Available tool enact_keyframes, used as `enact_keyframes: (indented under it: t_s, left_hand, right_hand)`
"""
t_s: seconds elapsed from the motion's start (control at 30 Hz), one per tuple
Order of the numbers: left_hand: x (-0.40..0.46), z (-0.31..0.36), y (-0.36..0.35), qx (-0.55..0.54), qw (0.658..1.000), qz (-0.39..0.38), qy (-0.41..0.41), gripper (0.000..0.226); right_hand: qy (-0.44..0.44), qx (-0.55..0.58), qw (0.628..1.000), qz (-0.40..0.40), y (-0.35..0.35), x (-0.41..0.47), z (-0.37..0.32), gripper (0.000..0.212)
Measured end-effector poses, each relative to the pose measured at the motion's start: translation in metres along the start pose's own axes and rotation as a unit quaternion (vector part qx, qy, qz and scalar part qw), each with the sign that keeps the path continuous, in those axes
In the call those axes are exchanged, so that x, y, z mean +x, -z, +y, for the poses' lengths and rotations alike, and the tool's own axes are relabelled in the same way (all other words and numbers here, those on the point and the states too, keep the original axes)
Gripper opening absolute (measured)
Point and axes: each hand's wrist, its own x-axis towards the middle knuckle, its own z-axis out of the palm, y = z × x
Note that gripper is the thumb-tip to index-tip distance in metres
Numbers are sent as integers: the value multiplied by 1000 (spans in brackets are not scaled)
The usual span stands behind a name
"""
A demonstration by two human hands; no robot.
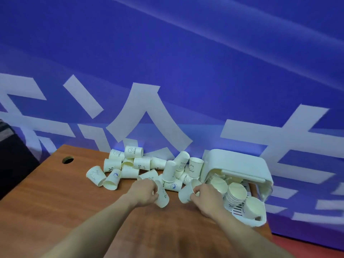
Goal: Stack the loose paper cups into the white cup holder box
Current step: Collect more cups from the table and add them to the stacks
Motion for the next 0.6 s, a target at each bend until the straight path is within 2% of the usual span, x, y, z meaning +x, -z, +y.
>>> enact_keyframes:
  t_s: [0.37,0.6]
  left_hand:
    - [35,157,-13,43,991,-1,-123,30]
    - [57,252,-14,59,977,17,-205,31]
  right_hand:
    - [-39,-36,998,19,43,-48,121,22]
    - [-96,-54,993,39,68,-67,199,25]
